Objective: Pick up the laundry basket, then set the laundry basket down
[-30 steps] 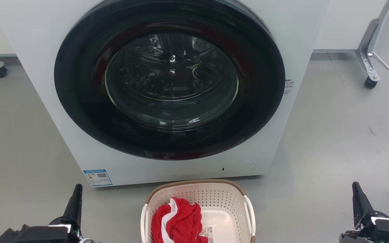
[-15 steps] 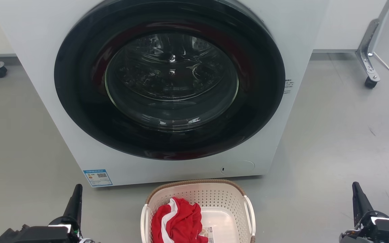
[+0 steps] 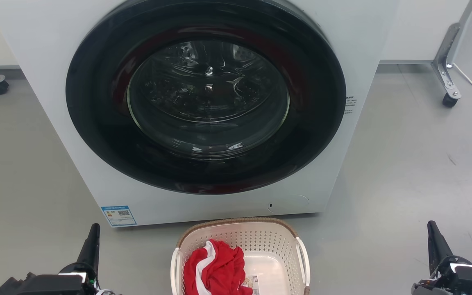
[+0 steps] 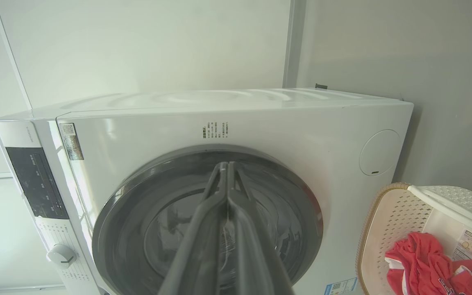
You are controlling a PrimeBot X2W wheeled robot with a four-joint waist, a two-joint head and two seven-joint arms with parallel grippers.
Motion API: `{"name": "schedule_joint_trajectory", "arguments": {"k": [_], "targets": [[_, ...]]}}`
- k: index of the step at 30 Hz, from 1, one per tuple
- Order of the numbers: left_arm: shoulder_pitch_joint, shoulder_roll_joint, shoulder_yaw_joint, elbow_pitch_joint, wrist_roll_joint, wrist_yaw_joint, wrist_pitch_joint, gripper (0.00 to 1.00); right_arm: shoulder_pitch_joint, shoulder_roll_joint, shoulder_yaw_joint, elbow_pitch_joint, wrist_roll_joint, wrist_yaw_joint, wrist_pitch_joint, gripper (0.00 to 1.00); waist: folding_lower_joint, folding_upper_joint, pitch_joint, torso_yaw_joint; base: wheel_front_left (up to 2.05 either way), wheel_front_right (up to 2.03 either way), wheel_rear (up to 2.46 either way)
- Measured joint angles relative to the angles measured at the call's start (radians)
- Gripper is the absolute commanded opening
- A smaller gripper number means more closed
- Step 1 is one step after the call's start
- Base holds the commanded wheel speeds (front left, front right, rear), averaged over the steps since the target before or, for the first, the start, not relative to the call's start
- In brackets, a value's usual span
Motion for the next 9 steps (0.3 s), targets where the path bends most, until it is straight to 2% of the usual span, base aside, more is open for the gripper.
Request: {"name": "schedule_joint_trajectory", "arguments": {"k": [9], "targets": [[0.0, 0.0, 0.0, 0.0, 0.0, 0.0, 0.0, 0.0, 0.0, 0.0, 0.0, 0.0, 0.0, 0.0, 0.0, 0.0, 0.0, 0.0, 0.0, 0.0, 0.0, 0.0, 0.0]]}}
